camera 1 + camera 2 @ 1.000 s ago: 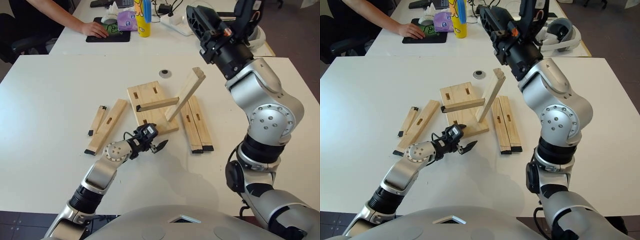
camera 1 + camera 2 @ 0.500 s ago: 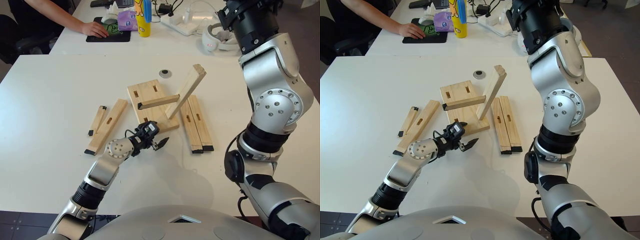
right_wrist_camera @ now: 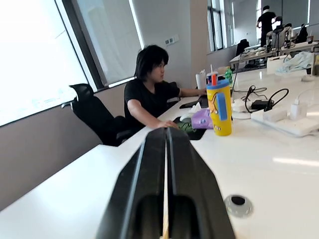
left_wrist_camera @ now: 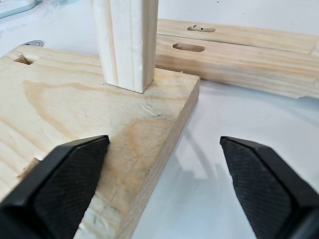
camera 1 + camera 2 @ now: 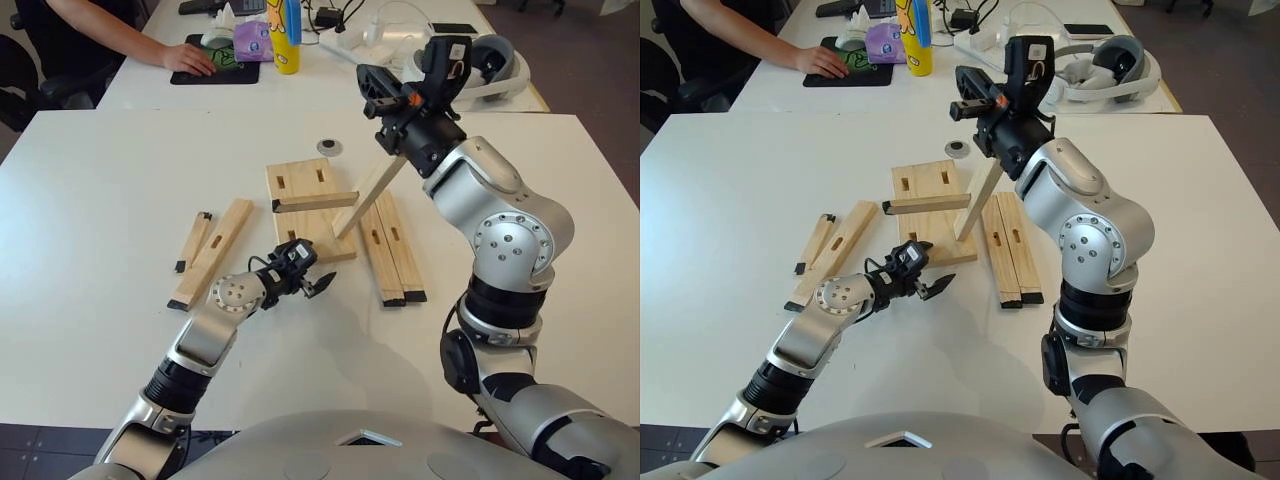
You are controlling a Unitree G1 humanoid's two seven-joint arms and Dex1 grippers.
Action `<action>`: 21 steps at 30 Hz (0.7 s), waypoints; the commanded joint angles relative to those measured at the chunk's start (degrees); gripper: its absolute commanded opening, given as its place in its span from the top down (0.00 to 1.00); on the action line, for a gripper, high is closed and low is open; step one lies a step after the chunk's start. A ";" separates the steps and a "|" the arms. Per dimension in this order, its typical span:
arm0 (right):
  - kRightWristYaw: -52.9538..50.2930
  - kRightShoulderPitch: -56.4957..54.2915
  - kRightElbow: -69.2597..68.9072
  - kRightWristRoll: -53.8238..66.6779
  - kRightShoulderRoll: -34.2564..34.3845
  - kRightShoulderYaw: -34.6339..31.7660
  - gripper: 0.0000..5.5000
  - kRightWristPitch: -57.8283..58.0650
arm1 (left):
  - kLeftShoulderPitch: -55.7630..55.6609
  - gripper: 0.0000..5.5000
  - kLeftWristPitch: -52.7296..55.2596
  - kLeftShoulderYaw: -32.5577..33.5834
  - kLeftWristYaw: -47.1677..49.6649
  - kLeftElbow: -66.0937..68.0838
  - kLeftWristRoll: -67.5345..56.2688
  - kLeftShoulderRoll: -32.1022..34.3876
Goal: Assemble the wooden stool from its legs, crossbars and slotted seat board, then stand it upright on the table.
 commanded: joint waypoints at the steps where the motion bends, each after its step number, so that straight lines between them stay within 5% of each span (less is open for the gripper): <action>1: 0.16 -6.44 -0.90 2.01 -0.57 -4.59 1.00 -4.34 | 2.25 0.25 3.28 -0.44 -0.33 2.24 0.50 1.08; 9: -0.32 11.90 -2.72 -2.17 -5.88 12.24 1.00 14.29 | 1.21 0.25 3.53 -0.48 -1.16 2.21 0.36 1.20; 15: -0.46 2.16 -1.47 -1.67 -2.00 0.43 1.00 -0.50 | 1.38 0.25 3.62 -0.03 -1.20 2.33 0.11 1.34; 21: 3.48 9.37 2.29 -8.25 -13.41 -3.87 1.00 -1.72 | 2.70 0.25 4.20 0.73 0.09 1.04 0.15 0.86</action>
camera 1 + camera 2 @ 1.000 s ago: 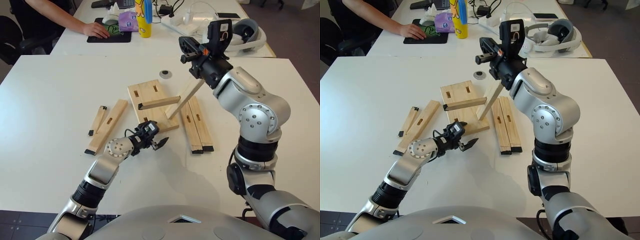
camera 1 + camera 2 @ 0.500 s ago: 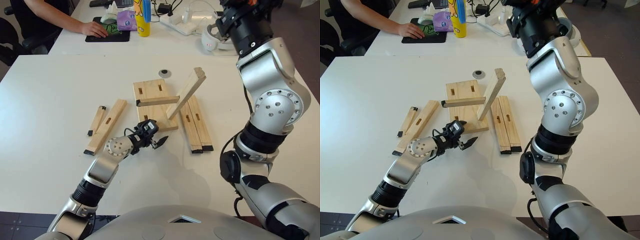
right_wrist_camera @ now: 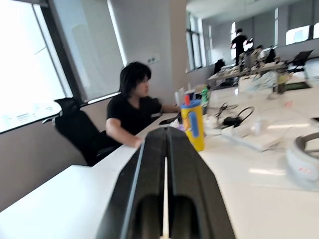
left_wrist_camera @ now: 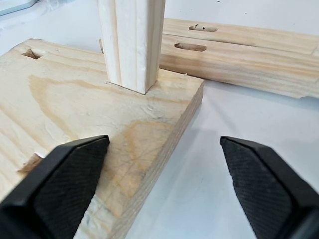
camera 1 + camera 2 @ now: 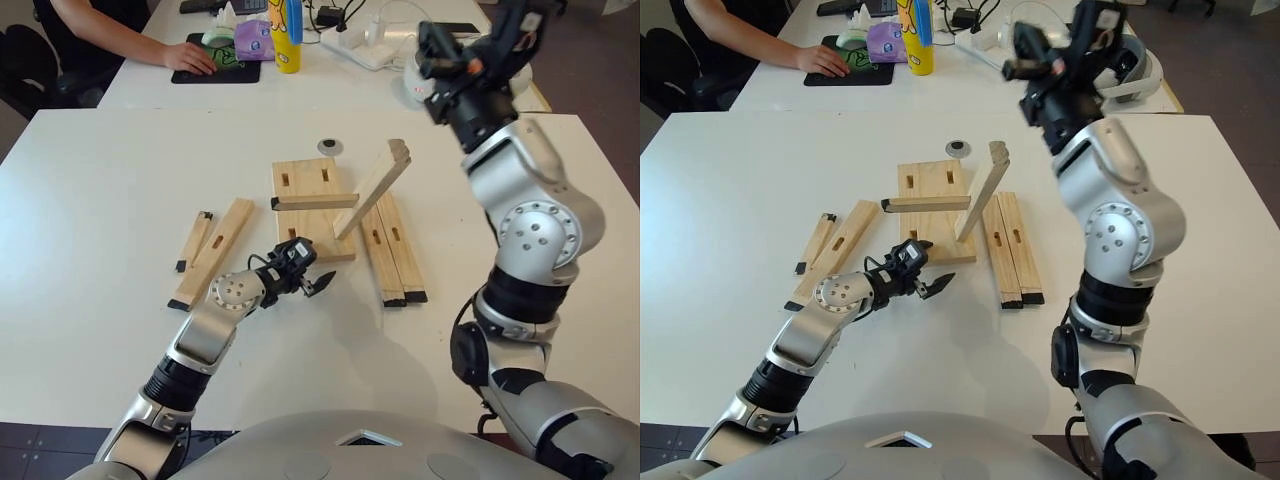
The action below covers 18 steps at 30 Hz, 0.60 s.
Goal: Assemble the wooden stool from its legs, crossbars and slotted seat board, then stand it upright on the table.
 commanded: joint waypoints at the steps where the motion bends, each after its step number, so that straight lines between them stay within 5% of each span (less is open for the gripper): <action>1: 3.44 12.59 -0.57 -2.59 -6.96 -0.15 1.00 4.63 | 3.15 0.25 3.58 0.15 0.78 0.84 0.35 0.72; 8: 8.66 32.43 -14.26 2.89 -13.20 4.16 0.82 21.49 | 4.89 0.25 4.78 0.48 2.02 -1.64 0.17 0.29; 18: 5.37 38.68 -21.24 8.69 -5.01 -1.31 0.54 34.93 | 4.65 0.25 5.28 -0.01 0.83 -2.23 -0.25 1.18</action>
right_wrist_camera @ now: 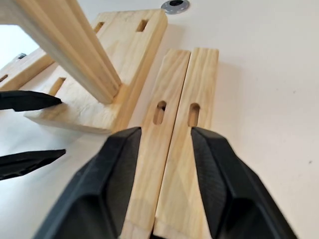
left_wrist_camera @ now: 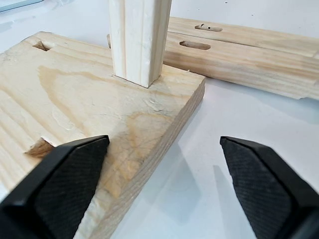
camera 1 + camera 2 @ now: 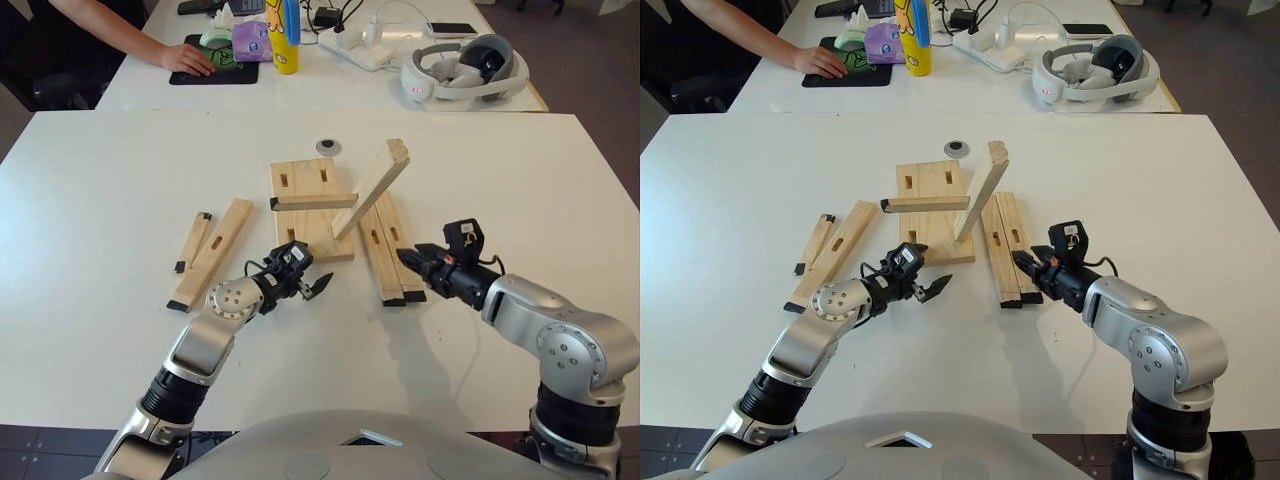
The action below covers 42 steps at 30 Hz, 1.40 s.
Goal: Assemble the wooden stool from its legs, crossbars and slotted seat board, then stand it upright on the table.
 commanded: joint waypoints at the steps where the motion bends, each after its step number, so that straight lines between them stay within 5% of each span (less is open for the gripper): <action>1: -1.16 0.98 -2.70 0.97 2.43 -0.50 0.52 3.58 | 1.57 0.25 3.13 -0.71 -1.54 1.60 -0.14 1.72; 4: -1.53 0.72 -2.27 -0.09 3.92 0.81 0.43 3.89 | 0.73 0.25 3.22 -0.84 -1.96 1.71 -0.01 1.78; 20: -4.26 -2.18 -0.29 -3.10 11.07 2.44 0.43 6.25 | -0.47 0.25 4.57 -1.35 -2.50 0.96 0.17 2.27; 42: -4.07 -4.57 2.43 -10.55 11.17 3.31 0.43 11.80 | 0.42 0.25 5.69 -1.43 -0.59 -0.06 0.32 0.96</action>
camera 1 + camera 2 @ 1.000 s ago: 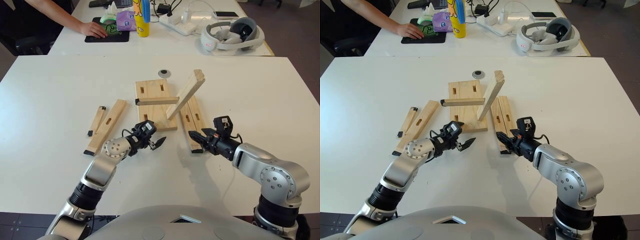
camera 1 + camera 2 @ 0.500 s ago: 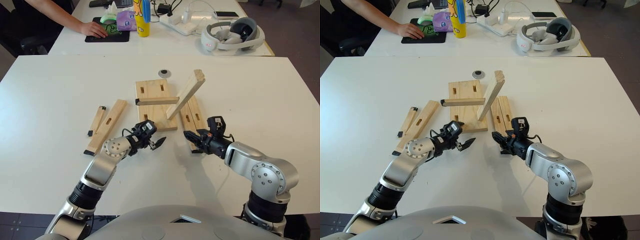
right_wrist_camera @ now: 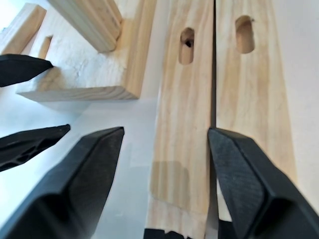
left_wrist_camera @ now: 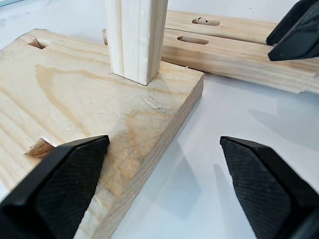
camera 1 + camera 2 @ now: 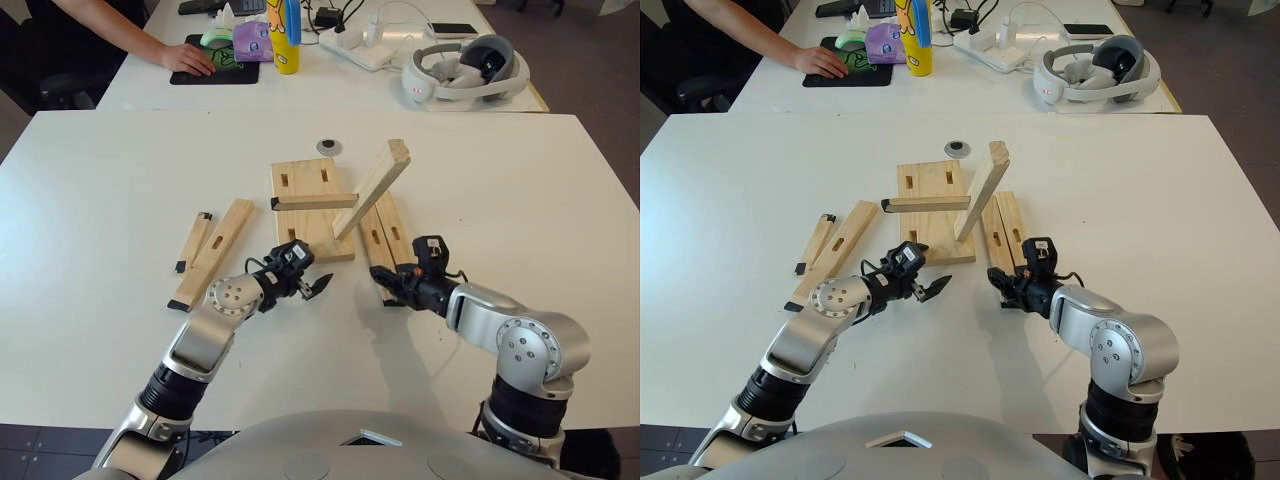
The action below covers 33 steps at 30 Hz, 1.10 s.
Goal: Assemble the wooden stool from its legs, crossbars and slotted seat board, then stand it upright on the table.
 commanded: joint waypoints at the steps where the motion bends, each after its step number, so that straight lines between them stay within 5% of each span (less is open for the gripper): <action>1: 0.35 -0.86 0.60 -1.93 -2.11 1.07 0.43 1.27 | 1.93 0.25 2.55 -0.82 0.22 1.13 0.14 0.24; 10: 0.03 -0.54 -1.22 -4.24 1.49 4.28 0.43 3.00 | 0.77 0.25 2.54 -1.13 -0.63 1.70 -0.09 0.27; 20: -2.87 2.90 -1.17 -11.31 -2.43 14.27 0.48 -0.58 | -1.54 0.25 2.73 -1.62 -2.50 2.21 -0.15 0.92; 25: -2.60 3.82 -0.87 -12.68 0.08 13.55 0.62 -0.41 | -1.92 0.25 2.57 -1.76 -2.95 2.51 -0.08 1.27; 33: -3.23 0.88 0.56 -14.69 3.78 9.02 0.62 -5.06 | -2.96 0.25 1.31 -1.52 -3.46 3.87 -0.19 1.38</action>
